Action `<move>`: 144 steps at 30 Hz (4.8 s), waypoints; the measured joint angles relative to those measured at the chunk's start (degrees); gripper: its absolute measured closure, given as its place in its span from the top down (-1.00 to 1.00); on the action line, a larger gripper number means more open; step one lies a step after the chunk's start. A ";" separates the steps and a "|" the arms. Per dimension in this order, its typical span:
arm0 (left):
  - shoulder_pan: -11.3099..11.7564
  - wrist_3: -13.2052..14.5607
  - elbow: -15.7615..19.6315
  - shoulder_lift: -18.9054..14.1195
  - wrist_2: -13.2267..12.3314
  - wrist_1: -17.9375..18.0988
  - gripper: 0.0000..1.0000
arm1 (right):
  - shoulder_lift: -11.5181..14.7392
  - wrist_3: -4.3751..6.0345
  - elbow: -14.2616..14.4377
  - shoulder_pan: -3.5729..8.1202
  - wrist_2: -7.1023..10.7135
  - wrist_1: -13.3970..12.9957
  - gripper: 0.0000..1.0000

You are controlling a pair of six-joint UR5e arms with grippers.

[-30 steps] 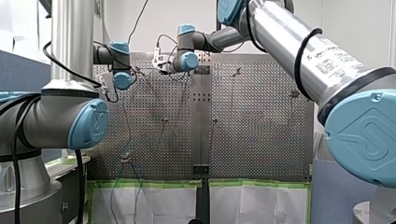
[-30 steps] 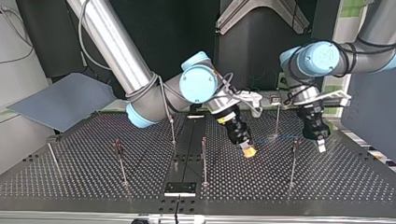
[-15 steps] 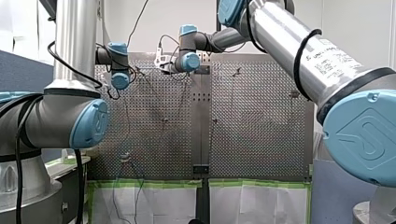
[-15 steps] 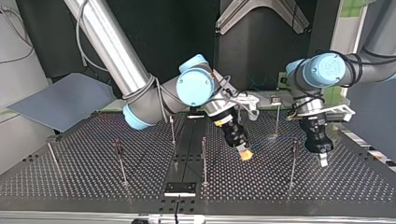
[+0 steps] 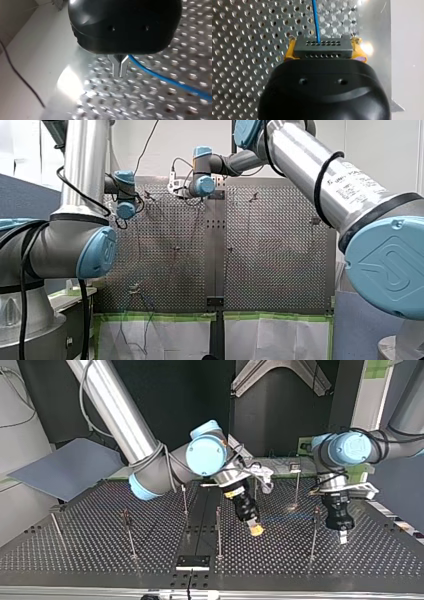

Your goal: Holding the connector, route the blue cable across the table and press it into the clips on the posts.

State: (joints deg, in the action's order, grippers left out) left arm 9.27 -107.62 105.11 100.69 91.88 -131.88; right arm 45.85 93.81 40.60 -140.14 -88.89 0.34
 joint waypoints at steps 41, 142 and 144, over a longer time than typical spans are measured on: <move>1.38 -9.36 7.77 -5.70 5.11 -6.57 1.00 | -0.35 -1.33 -0.48 -0.49 -3.23 0.24 -1.00; -9.87 6.48 -2.72 -7.36 -1.93 -19.82 0.91 | -0.93 -1.15 -0.47 -0.18 -4.81 0.94 -1.00; -9.95 6.33 -2.72 -7.39 -1.89 -19.95 0.64 | -0.95 -1.15 -0.47 -0.18 -4.81 0.96 -1.00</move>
State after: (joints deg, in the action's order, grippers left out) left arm -0.68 -101.30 102.39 93.30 89.99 -151.83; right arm 44.90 92.66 40.13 -140.32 -93.70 1.30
